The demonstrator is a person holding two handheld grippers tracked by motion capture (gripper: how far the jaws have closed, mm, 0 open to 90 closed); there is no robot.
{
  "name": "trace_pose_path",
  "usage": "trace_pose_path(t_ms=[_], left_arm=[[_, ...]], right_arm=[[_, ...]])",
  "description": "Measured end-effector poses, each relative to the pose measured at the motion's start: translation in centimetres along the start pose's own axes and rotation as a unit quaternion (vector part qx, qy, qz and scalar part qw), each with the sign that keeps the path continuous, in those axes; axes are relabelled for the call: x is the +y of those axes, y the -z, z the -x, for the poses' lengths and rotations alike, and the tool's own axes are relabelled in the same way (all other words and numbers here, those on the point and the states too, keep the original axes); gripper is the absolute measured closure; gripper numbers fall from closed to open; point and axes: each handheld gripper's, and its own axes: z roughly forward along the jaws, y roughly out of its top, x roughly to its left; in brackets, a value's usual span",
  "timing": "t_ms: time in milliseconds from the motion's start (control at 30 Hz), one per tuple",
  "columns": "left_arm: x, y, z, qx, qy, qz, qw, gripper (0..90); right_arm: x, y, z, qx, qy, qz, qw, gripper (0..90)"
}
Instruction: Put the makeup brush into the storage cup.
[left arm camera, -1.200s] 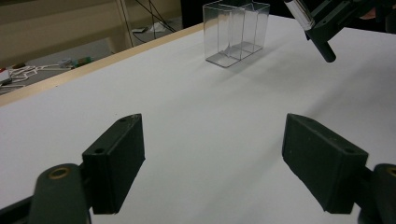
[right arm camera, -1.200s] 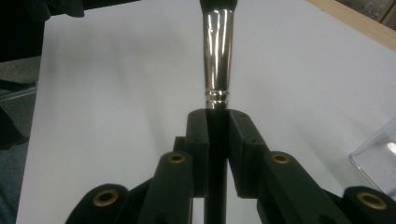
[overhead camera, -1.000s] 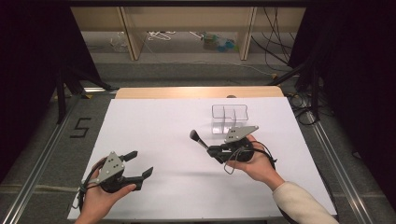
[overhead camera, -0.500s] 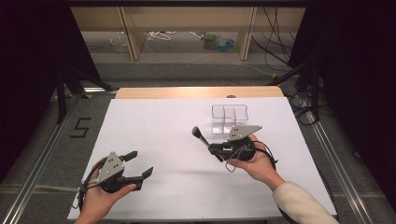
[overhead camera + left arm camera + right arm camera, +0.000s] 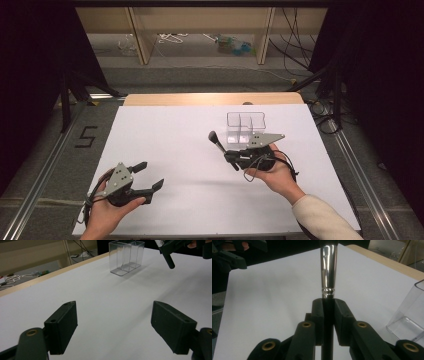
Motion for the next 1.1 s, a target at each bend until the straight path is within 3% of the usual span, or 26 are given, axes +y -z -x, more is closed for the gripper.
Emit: trace_pose_path(t_ms=[233,367,633,800,1100], left_arm=[[0.0,0.0,0.0,0.0,0.0,0.001,1.0,21.1],[0.0,0.0,0.0,0.0,0.001,0.001,1.0,21.1],[0.0,0.0,0.0,0.0,0.0,0.0,1.0,21.1],[0.0,0.0,0.0,0.0,0.0,0.001,1.0,21.1],[0.0,0.0,0.0,0.0,0.0,0.001,1.0,21.1]], right_arm=[[-0.3,0.2,0.4,-0.013,0.004,0.02,0.9997,79.6],[-0.5,0.4,0.5,-0.013,-0.011,0.023,0.9996,79.6],[-0.6,0.8,1.1,-0.038,-0.014,0.046,0.9981,79.6],[-0.6,1.0,1.2,-0.036,-0.026,0.048,0.9979,79.6],[-0.6,1.2,1.4,-0.047,-0.023,0.056,0.9971,79.6]])
